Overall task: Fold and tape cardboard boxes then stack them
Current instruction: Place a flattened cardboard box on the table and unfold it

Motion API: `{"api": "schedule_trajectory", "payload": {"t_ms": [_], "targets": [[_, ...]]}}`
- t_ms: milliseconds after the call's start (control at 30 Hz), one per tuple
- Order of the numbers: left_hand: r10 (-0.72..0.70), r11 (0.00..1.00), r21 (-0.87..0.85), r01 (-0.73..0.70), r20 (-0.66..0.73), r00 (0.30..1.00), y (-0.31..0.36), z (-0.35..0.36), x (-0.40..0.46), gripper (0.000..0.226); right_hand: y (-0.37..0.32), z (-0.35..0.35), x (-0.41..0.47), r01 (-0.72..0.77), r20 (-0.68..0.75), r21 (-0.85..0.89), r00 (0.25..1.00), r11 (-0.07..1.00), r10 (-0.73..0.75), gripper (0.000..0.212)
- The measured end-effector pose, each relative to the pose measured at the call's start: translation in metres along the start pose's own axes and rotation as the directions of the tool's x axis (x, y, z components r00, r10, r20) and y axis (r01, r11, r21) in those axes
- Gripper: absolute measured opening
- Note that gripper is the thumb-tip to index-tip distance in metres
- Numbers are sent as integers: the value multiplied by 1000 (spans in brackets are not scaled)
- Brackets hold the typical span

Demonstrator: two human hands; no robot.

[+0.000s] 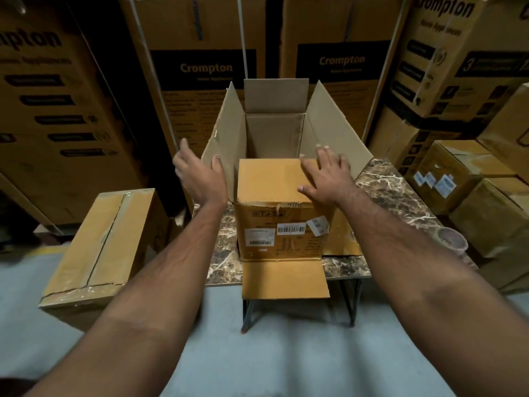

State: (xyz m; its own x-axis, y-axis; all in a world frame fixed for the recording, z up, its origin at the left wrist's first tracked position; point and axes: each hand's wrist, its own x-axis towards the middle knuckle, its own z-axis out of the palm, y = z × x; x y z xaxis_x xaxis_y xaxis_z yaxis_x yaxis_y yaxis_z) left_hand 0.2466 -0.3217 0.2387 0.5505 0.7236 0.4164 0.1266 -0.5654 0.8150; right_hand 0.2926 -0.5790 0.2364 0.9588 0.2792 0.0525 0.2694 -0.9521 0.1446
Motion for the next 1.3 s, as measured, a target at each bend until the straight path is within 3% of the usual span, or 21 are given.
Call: {"api": "schedule_trajectory", "payload": {"t_ms": [67, 133, 167, 233, 300, 333, 367, 433, 467, 533, 633, 833, 900, 1033, 1300], "targets": [[320, 936, 142, -323, 44, 946, 7, 3, -5, 50, 1, 8, -1, 17, 76, -34, 997, 999, -14, 69], [498, 706, 437, -558, 254, 829, 16, 8, -7, 33, 3, 12, 1, 33, 152, -33, 988, 999, -28, 62], [475, 543, 594, -593, 364, 801, 21, 9, -9, 26, 2, 12, 5, 45, 179, -25, 983, 999, -40, 61], [318, 293, 754, -588, 503, 803, 35, 7, -13, 22, 0, 10, 14, 77, 212, -17, 975, 997, -72, 60], [197, 46, 746, -665, 646, 738, 43, 13, -23, 38, -1, 13, 18, 89, 261, -11, 962, 996, -83, 63], [150, -18, 681, -732, 726, 671, 42, 20, -31, 47, 1, 16, 18, 89, 294, -8, 952, 996, -83, 65], [120, -10, 588, -809, 804, 583, 38, 26, -37, 52, 0, 19, 16, 83, 332, -3, 940, 997, -77, 67], [93, 225, 443, -868, 877, 472, 29, 34, -43, 49, 3, 18, 16, 75, 372, 16, 925, 997, -76, 68], [93, 325, 418, -848, 879, 468, 26, 35, -42, 43, 3, 14, 18, 76, 373, 24, 924, 997, -79, 68], [96, 401, 432, -808, 857, 506, 24, 39, -36, 34, 6, 6, 24, 81, 369, 20, 926, 997, -82, 68], [0, 397, 479, -783, 853, 521, 29, 47, -40, 36, 10, 7, 25, 76, 396, 52, 914, 996, -90, 71], [-64, 356, 567, -743, 808, 586, 34, 65, -39, 48, -4, 1, 42, -99, 308, 371, 951, 923, -23, 69], [-69, 337, 566, -753, 812, 579, 38, 73, -35, 50, -2, -6, 54, -152, 353, 376, 936, 914, 11, 70], [-95, 400, 572, -716, 803, 588, 47, 94, -5, 51, 6, -25, 91, -166, 452, 310, 892, 936, 9, 68], [-146, 480, 535, -695, 830, 538, 82, 176, 71, 61, 20, -14, 203, -222, 338, 332, 935, 917, 104, 82]]}}
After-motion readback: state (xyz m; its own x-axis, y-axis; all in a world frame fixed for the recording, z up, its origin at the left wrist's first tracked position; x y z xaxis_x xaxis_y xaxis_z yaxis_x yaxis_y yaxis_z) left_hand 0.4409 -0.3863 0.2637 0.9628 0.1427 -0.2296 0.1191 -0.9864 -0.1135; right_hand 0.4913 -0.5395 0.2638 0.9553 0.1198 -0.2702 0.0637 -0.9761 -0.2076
